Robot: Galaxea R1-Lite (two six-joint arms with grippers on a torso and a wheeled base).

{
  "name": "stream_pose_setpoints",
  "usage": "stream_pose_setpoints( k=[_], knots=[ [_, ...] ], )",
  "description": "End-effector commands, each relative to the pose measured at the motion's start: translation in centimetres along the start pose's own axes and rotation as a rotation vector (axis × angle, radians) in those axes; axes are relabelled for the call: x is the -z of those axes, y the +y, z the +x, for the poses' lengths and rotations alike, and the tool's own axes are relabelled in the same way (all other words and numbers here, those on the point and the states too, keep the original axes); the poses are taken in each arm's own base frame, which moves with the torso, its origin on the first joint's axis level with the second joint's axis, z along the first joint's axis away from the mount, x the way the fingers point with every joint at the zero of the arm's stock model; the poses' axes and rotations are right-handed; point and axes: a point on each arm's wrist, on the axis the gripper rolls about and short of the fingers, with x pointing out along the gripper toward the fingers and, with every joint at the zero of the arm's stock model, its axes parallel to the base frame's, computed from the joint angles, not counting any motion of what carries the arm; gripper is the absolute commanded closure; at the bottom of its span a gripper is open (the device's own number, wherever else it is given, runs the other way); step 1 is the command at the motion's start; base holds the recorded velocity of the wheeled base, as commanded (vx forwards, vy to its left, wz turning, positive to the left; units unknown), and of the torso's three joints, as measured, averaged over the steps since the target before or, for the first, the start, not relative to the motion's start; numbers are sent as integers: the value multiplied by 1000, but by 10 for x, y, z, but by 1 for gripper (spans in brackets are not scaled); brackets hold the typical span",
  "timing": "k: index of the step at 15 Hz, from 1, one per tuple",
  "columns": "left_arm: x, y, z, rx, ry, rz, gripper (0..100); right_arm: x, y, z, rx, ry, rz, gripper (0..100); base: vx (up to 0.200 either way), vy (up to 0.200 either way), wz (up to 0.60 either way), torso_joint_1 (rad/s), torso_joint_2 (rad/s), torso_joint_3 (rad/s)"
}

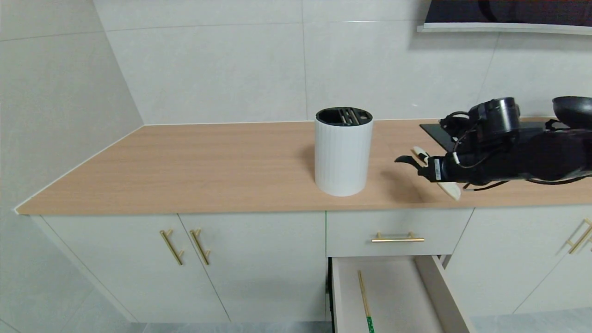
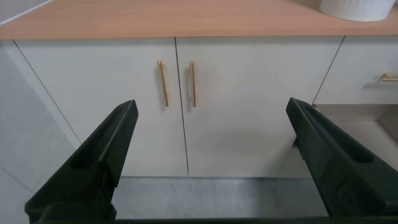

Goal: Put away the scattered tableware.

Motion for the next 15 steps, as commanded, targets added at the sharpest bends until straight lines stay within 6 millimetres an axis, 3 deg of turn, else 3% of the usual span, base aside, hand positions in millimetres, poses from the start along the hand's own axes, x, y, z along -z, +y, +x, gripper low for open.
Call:
stream_pose_setpoints(
  k=[1,3,7,12,15],
  knots=[
    [0,0,0,-1,2,0,0,-8,31,-112,-26,-56,64,100,0,0,0,0,0,0],
    [0,0,0,-1,2,0,0,13,36,-130,-19,-27,65,100,0,0,0,0,0,0],
    [0,0,0,-1,2,0,0,59,40,-139,1,65,79,100,0,0,0,0,0,0],
    [0,0,0,-1,2,0,0,81,38,-130,23,41,65,100,0,0,0,0,0,0],
    [0,0,0,1,2,0,0,100,38,-112,14,75,45,100,0,0,0,0,0,0]
  ],
)
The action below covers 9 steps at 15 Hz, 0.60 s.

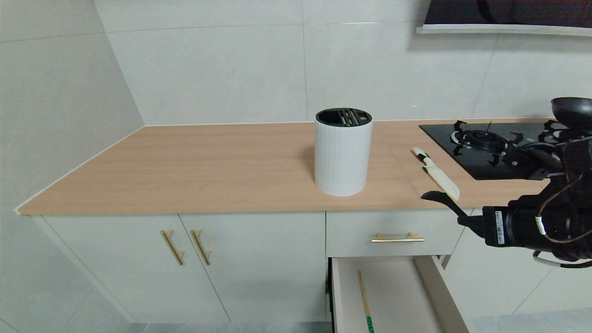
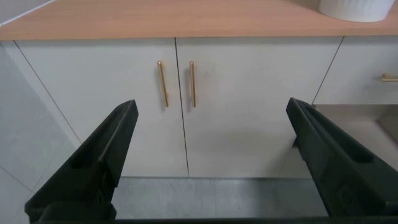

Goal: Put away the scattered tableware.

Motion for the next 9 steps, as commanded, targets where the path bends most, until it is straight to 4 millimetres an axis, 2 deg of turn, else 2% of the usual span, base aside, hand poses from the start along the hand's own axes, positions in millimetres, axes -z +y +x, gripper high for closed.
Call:
stream_pose_setpoints(
  k=[1,4,9],
  knots=[
    [0,0,0,-1,2,0,0,14,1,17,-1,58,-18,100,0,0,0,0,0,0],
    [0,0,0,-1,2,0,0,21,1,34,9,81,-20,100,0,0,0,0,0,0],
    [0,0,0,-1,2,0,0,25,0,44,20,116,-23,100,0,0,0,0,0,0]
  ],
)
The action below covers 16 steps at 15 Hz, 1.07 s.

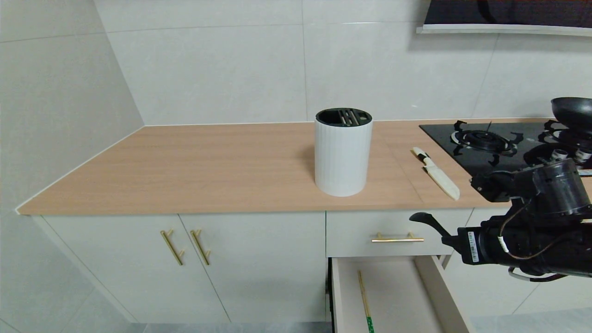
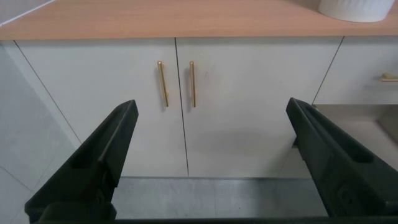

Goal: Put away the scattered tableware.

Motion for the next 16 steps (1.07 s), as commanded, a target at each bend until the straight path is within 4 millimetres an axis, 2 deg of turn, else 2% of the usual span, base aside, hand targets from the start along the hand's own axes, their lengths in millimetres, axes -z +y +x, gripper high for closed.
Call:
stream_pose_setpoints(
  k=[1,4,10,16],
  knots=[
    [0,0,0,-1,2,0,0,4,0,8,8,32,-2,100,0,0,0,0,0,0],
    [0,0,0,-1,2,0,0,4,-1,9,9,33,-1,100,0,0,0,-30,66,46],
    [0,0,0,-1,2,0,0,4,0,8,8,33,-2,100,0,0,0,-169,406,232],
    [0,0,0,-1,2,0,0,5,-1,9,9,38,-3,100,0,0,0,-20,50,33]
  ],
)
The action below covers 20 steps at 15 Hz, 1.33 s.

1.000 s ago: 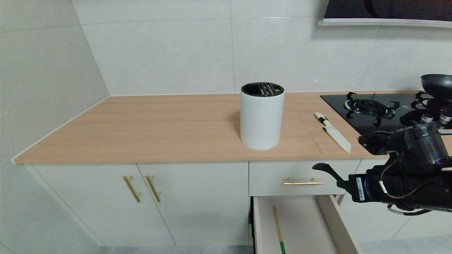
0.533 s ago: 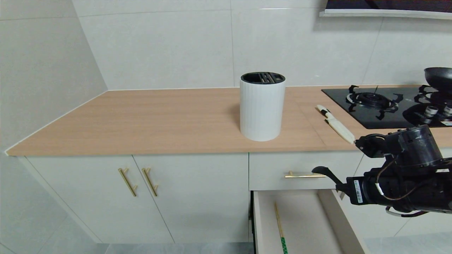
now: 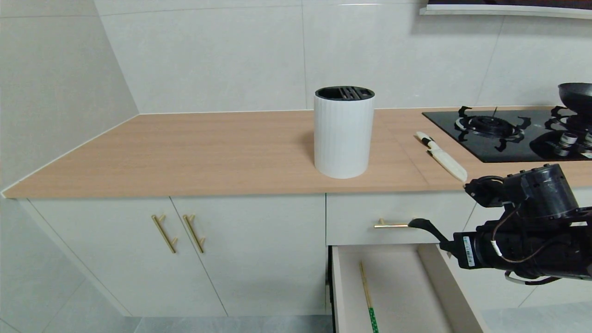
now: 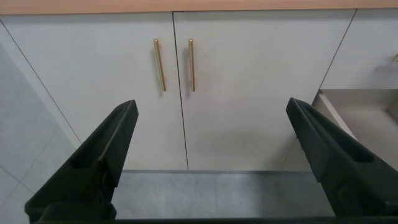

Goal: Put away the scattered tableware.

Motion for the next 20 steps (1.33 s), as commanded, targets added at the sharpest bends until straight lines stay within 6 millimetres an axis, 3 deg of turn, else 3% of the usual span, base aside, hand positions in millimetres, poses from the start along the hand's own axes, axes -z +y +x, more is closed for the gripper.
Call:
stream_pose_setpoints(
  k=[1,7,20],
  knots=[
    [0,0,0,-1,2,0,0,0,0,1,0,3,-1,100,0,0,0,0,0,0],
    [0,0,0,-1,2,0,0,2,0,0,1,6,-1,100,0,0,0,-38,92,56],
    [0,0,0,-1,2,0,0,3,0,1,3,12,-1,100,0,0,0,-154,451,295]
  ],
)
